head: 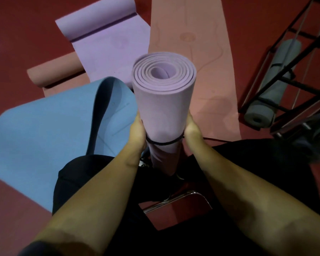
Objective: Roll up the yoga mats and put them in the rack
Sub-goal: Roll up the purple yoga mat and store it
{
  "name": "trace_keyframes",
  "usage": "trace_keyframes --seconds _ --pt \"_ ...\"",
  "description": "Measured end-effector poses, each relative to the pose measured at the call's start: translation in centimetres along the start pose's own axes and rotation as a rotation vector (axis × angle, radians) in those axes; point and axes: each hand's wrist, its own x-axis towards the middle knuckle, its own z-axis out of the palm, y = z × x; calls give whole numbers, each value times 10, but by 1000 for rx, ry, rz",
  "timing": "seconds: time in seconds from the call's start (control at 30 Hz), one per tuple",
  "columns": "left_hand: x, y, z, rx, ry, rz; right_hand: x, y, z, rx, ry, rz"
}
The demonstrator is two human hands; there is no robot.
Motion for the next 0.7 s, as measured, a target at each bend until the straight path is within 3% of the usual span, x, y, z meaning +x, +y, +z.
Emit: trace_keyframes --seconds 0.23,0.3,0.4,0.7 --pt "29 -14 -4 191 -12 -76 15 26 -19 -163 2 -26" --pt "34 -9 -4 181 -21 13 17 8 -19 -2 43 -55" --pt "39 -4 5 81 -88 74 25 -8 -11 193 -52 -94" --pt "55 -25 23 100 -50 -7 34 20 -16 -16 -102 19"
